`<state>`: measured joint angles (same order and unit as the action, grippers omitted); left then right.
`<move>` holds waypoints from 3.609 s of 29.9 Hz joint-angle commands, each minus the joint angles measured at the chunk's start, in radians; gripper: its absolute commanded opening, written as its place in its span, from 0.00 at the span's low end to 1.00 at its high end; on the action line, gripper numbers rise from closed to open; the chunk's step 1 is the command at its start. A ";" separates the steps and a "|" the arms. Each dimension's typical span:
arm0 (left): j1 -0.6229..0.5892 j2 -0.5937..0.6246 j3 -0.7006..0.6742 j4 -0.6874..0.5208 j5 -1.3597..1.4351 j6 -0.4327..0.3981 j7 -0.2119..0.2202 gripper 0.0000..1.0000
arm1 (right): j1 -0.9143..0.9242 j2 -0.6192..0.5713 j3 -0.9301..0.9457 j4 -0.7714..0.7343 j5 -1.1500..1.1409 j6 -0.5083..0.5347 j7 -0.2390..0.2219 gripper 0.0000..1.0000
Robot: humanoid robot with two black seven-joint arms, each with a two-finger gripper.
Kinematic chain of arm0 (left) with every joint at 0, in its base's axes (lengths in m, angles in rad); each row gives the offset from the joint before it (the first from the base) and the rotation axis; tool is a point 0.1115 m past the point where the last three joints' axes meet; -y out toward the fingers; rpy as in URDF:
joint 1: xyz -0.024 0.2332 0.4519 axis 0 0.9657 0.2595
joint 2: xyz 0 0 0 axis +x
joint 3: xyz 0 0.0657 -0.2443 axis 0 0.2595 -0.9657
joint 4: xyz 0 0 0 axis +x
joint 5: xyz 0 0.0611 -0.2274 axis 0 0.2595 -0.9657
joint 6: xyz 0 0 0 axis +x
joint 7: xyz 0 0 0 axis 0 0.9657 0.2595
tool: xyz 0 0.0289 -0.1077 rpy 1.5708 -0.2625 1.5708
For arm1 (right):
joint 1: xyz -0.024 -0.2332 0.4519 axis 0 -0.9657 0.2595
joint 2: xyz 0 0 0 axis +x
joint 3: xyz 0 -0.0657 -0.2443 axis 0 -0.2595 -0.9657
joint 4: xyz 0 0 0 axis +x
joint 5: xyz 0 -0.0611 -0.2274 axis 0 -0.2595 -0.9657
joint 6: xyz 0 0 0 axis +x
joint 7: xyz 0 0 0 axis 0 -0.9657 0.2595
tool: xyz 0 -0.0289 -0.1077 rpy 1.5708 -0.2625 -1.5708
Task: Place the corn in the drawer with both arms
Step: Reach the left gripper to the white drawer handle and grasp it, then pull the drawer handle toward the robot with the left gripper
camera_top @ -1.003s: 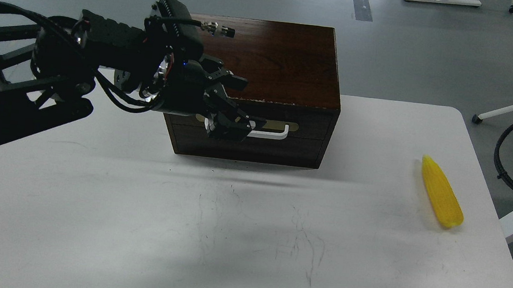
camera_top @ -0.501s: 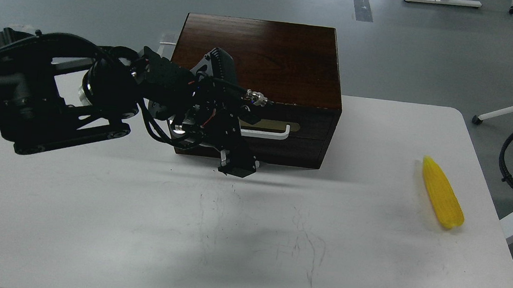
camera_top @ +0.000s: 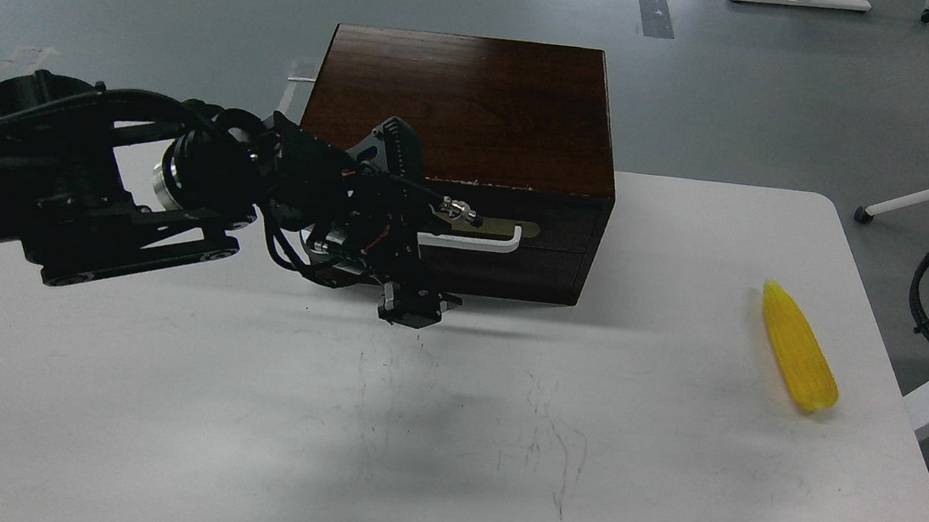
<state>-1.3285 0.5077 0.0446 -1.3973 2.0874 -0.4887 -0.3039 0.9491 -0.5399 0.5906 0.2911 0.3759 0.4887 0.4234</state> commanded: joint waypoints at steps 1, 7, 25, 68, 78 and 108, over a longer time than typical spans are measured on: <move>-0.008 0.000 0.001 0.009 0.000 0.000 0.000 0.88 | 0.000 0.000 0.000 0.000 0.000 0.000 0.000 1.00; 0.000 -0.006 0.001 0.012 0.019 0.000 0.002 0.88 | 0.000 0.000 0.000 0.000 0.000 0.000 0.000 1.00; 0.006 -0.041 0.023 0.046 0.020 0.000 0.008 0.88 | 0.000 -0.006 0.001 -0.003 0.000 0.000 0.000 1.00; 0.000 -0.040 0.031 -0.051 0.010 0.000 -0.023 0.50 | 0.002 -0.006 0.000 -0.004 0.000 0.000 0.000 1.00; 0.000 -0.038 0.031 -0.103 0.008 0.000 -0.043 0.52 | -0.003 -0.006 -0.003 -0.004 -0.002 0.000 -0.002 1.00; -0.044 -0.035 0.001 -0.189 -0.049 0.000 -0.043 0.69 | -0.001 -0.009 -0.005 -0.004 -0.003 0.000 -0.002 1.00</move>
<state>-1.3587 0.4711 0.0627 -1.5836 2.0614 -0.4884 -0.3466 0.9508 -0.5467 0.5859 0.2868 0.3738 0.4887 0.4218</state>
